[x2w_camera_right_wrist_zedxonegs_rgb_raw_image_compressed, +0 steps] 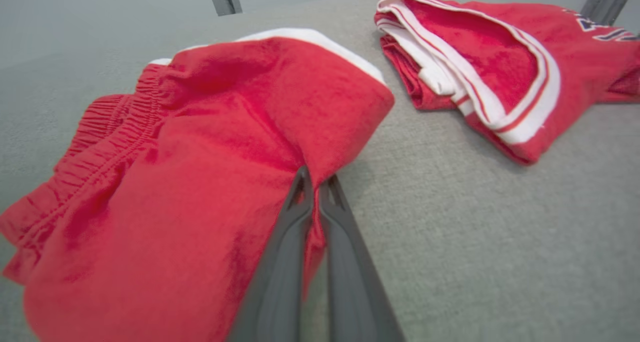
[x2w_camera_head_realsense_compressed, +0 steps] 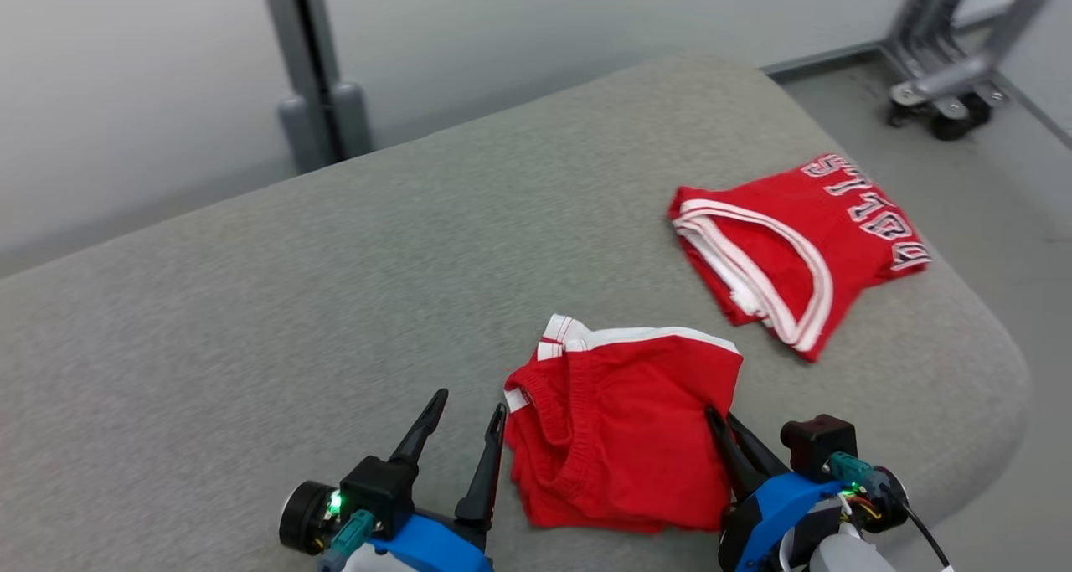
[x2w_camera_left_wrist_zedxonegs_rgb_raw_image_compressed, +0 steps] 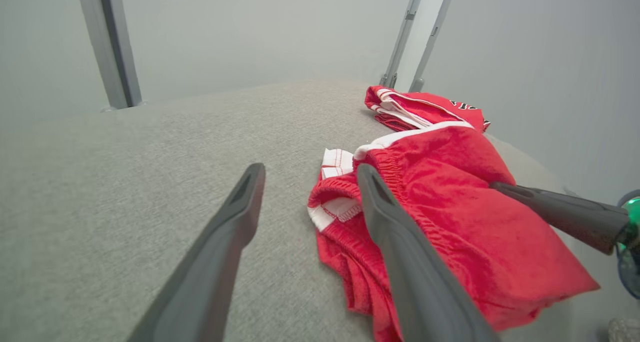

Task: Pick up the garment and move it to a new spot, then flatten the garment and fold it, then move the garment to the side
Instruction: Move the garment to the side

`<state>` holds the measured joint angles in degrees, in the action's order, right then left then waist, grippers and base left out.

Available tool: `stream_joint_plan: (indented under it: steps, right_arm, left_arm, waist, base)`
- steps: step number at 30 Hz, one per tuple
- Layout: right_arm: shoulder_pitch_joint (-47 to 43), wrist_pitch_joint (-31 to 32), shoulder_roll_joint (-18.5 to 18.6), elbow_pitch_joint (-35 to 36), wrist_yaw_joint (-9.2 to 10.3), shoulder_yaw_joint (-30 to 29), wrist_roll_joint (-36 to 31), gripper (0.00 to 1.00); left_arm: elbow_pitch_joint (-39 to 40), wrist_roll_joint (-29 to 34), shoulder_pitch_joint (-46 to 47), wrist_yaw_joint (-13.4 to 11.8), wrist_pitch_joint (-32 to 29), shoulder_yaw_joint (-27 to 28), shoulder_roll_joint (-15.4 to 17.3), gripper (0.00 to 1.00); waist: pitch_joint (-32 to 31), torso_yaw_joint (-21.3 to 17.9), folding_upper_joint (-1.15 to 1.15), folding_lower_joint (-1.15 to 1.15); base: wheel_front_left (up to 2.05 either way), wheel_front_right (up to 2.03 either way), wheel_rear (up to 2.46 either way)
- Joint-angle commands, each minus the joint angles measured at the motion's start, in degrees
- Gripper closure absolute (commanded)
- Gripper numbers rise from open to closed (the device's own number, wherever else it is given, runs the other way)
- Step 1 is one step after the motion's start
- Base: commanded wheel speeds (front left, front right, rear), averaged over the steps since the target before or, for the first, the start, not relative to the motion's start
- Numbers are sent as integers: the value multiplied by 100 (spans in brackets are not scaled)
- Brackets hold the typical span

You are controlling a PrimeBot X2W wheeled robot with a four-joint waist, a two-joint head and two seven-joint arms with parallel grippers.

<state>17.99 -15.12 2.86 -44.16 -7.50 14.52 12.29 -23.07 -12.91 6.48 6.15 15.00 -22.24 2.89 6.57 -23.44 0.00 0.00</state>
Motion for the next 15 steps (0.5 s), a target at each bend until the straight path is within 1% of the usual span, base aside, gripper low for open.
stream_joint_plan:
  steps: [1, 5, 11, 15]
  right_arm:
    - [-47, 1, 15, 22, 2, 8, 12, 100]
    - [-10, 1, 12, 61, 2, 67, 26, 100]
    - [0, 1, 12, 127, 2, -40, -23, 100]
    - [149, 1, 12, 65, 2, 44, -157, 100]
  left_arm:
    - [18, 24, 91, 14, 24, -28, 3, 0]
    - [-30, -19, 157, 8, 24, -94, 5, 0]
    - [-131, -23, 258, 36, 25, -170, 4, 0]
    - [-181, -34, 158, 36, 24, -130, 5, 0]
  waist:
    - [-143, -250, 0, 0]
    - [-68, -525, 0, 0]
    - [-7, -566, 0, 0]
    - [-24, -524, 0, 0]
  base:
    - [0, 0, 0]
    - [0, 0, 0]
    - [0, 0, 0]
    - [0, 0, 0]
